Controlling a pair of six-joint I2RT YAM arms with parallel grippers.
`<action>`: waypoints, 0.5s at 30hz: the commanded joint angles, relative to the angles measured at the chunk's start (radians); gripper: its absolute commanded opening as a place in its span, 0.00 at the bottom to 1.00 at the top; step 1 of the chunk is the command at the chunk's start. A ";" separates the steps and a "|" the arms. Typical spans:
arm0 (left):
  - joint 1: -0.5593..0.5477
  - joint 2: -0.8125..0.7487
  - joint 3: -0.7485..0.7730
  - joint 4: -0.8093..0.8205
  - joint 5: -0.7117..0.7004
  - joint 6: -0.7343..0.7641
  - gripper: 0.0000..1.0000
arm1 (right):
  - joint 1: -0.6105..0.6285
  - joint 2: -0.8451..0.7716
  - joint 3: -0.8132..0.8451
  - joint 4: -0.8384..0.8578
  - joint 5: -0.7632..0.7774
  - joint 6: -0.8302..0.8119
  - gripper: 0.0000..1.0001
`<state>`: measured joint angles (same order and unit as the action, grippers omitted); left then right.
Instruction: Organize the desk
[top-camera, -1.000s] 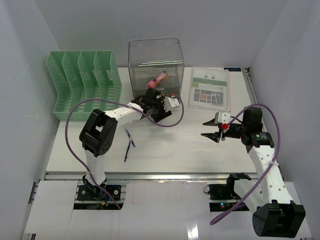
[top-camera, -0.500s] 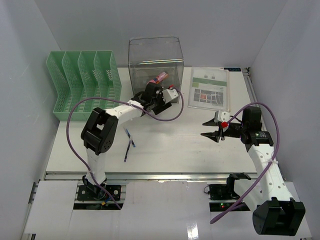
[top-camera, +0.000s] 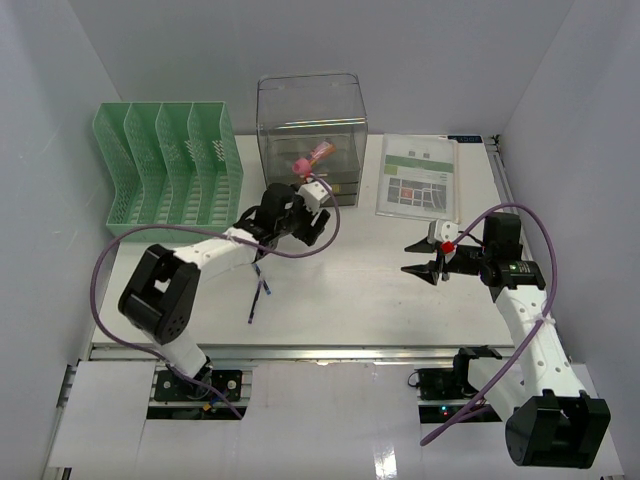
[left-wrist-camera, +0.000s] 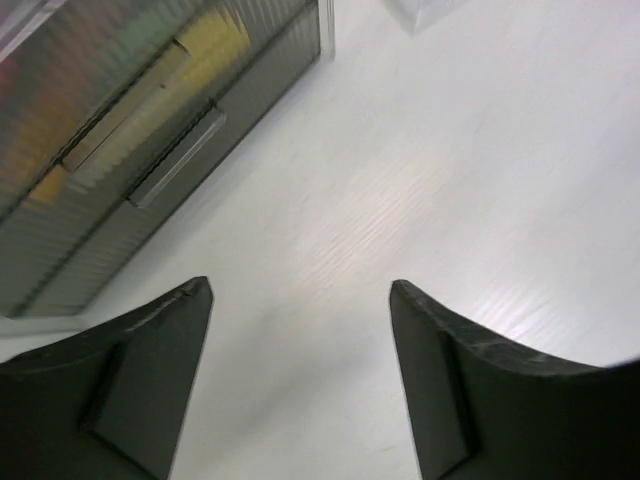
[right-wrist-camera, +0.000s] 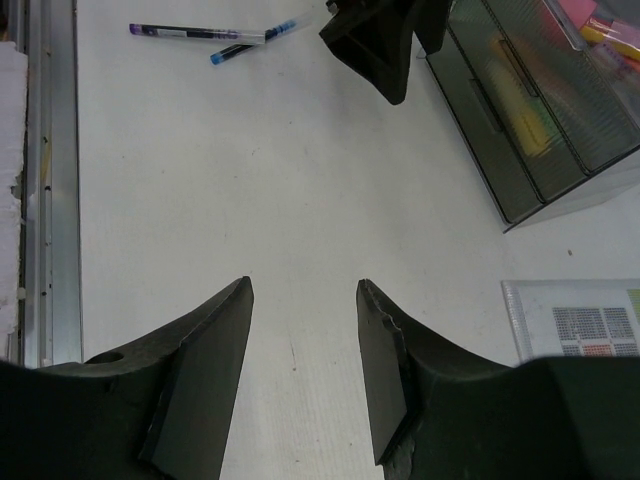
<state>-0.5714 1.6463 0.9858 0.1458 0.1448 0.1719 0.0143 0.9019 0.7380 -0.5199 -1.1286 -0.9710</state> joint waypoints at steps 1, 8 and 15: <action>0.029 -0.129 -0.141 0.304 0.048 -0.543 0.86 | -0.002 0.007 -0.005 0.028 -0.016 0.019 0.53; 0.124 -0.066 -0.254 0.606 0.116 -0.971 0.98 | -0.032 0.014 -0.006 0.033 -0.016 0.025 0.53; 0.142 0.098 -0.278 0.816 0.107 -1.191 0.95 | -0.033 0.015 -0.006 0.036 -0.012 0.029 0.53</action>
<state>-0.4259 1.6916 0.7245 0.7805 0.2472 -0.8084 -0.0147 0.9171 0.7364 -0.5125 -1.1275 -0.9495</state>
